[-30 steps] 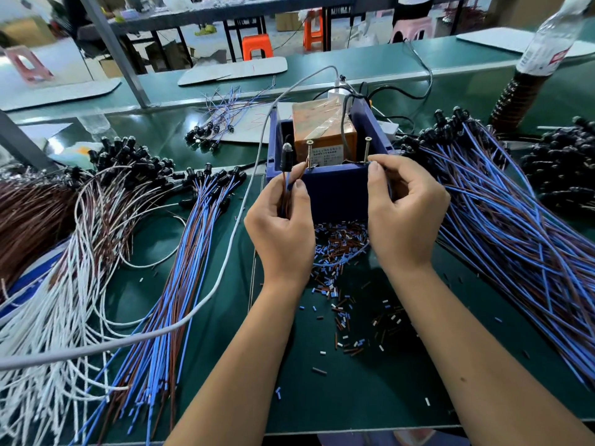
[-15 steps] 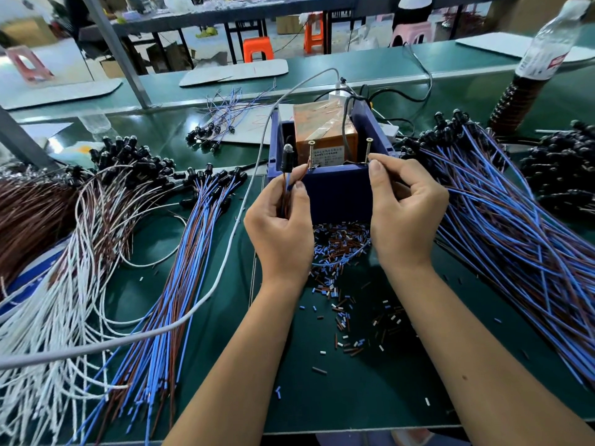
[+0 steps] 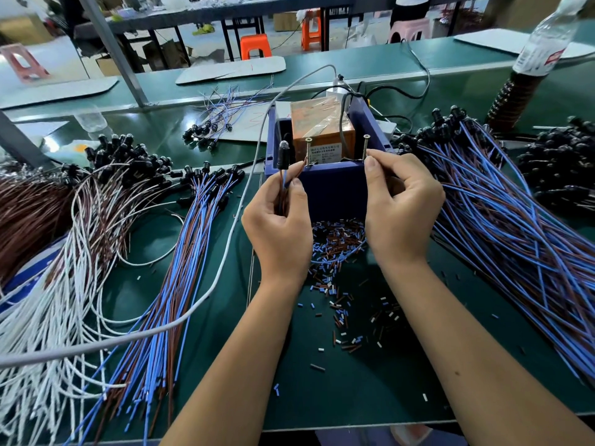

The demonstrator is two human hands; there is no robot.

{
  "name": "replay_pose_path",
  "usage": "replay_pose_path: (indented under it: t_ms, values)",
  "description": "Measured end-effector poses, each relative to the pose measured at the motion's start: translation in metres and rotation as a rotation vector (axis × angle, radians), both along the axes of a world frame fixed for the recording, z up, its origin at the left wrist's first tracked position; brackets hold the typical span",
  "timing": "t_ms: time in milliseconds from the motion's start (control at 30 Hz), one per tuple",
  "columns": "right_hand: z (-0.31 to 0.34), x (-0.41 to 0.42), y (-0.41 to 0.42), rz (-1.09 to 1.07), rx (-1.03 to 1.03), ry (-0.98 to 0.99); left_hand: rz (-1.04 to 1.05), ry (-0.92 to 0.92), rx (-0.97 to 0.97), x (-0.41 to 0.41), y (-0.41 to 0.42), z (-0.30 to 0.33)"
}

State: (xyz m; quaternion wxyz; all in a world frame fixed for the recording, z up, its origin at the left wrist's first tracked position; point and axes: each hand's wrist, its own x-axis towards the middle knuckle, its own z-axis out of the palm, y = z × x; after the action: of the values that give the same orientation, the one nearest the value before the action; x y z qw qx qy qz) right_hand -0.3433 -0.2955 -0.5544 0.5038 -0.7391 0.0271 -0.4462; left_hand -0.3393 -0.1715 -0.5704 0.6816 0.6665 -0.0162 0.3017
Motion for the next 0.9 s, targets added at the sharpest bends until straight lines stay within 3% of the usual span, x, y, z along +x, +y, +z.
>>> replay_pose_path:
  t_ms: [900]
  values:
    - [-0.0053,0.0009,-0.0028,-0.062,-0.065,-0.072,0.057,-0.074,0.027,0.0028,-0.0019,0.0014]
